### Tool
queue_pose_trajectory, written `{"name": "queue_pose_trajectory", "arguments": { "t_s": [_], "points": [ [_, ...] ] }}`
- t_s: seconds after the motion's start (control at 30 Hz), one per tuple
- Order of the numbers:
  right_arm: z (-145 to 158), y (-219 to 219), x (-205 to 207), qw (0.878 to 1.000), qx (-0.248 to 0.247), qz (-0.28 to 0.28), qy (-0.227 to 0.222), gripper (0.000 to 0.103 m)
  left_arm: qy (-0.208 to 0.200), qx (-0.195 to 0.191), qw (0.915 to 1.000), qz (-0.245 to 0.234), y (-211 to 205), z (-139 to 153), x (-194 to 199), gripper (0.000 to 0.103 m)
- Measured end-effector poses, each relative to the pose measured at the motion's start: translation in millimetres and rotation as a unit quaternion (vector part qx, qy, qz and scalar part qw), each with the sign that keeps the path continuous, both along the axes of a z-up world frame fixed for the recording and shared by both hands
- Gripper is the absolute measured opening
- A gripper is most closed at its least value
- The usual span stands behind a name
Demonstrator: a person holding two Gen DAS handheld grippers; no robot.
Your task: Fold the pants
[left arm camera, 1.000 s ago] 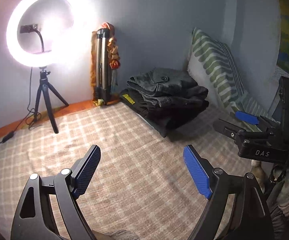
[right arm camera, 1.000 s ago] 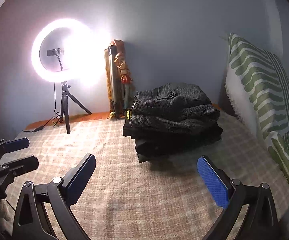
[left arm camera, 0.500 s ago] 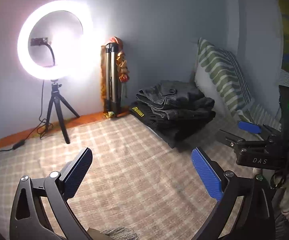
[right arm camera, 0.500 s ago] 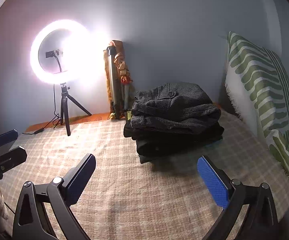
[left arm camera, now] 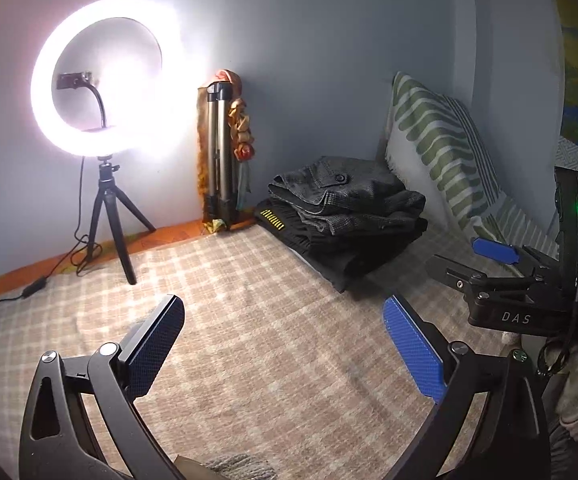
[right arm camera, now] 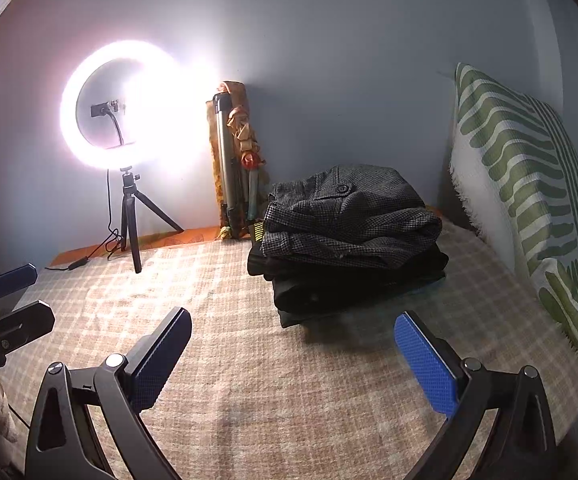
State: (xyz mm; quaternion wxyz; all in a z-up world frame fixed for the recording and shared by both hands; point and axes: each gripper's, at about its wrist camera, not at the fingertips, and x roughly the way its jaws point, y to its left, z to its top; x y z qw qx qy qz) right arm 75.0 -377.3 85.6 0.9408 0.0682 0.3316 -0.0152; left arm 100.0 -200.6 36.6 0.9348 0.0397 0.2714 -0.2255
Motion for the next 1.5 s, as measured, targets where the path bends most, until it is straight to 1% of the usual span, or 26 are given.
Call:
{"name": "queue_pose_trajectory", "arguments": {
  "t_s": [0.43,0.8,1.5],
  "points": [
    [-0.2,1.0,-0.2,1.0,0.0,0.001,0.0,0.103,0.001,0.012,0.9999,-0.004,-3.1,-0.9,-1.4,0.1],
    [-0.7,6.6,-1.7,1.0,0.0,0.001,0.001,0.103,0.008,0.007,0.9999,-0.004,0.3,-1.4,1.3,0.1],
    [-0.8,7.4,-2.2,1.0,0.002,0.002,0.002,0.103,0.001,0.012,0.9999,-0.002,-1.0,-1.8,-0.6,0.1]
  ]
}}
